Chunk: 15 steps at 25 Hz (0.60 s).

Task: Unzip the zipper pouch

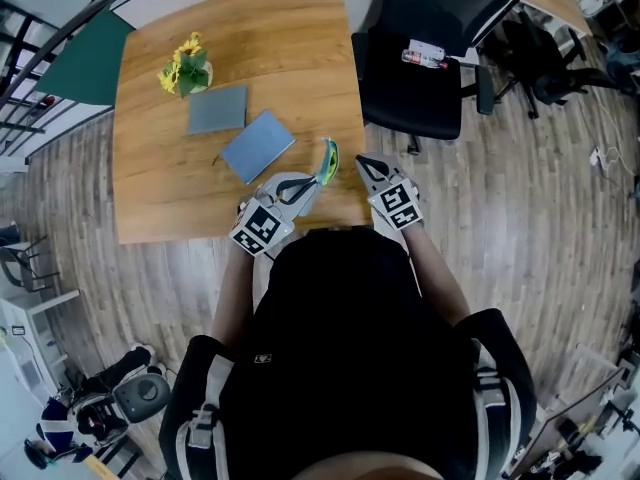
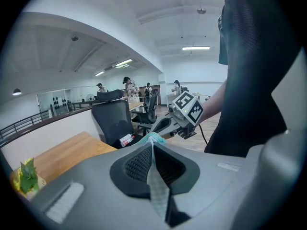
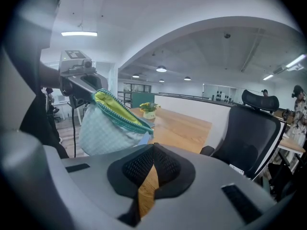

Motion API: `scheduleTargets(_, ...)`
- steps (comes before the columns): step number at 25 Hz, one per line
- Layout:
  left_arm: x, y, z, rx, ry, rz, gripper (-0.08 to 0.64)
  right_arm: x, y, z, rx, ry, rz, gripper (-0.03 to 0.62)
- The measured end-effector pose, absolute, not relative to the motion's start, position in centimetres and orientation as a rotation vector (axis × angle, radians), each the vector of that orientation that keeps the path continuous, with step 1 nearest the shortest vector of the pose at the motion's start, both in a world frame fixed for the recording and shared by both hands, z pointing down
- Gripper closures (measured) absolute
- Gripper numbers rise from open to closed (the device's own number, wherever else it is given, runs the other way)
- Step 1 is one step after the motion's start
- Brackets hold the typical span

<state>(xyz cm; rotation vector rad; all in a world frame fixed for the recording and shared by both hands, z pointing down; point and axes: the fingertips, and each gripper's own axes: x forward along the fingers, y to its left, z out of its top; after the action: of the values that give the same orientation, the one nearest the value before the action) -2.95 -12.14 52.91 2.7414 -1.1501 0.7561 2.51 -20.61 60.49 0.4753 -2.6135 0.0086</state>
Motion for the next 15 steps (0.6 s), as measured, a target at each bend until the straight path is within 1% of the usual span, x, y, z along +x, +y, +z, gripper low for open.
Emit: scheduleTargets(15,-1.8,-13.6,52.2,2.681,-1.268,0.783,0.548,4.2,-21.6,60.8,0.408,-2.654,0.052,0.591)
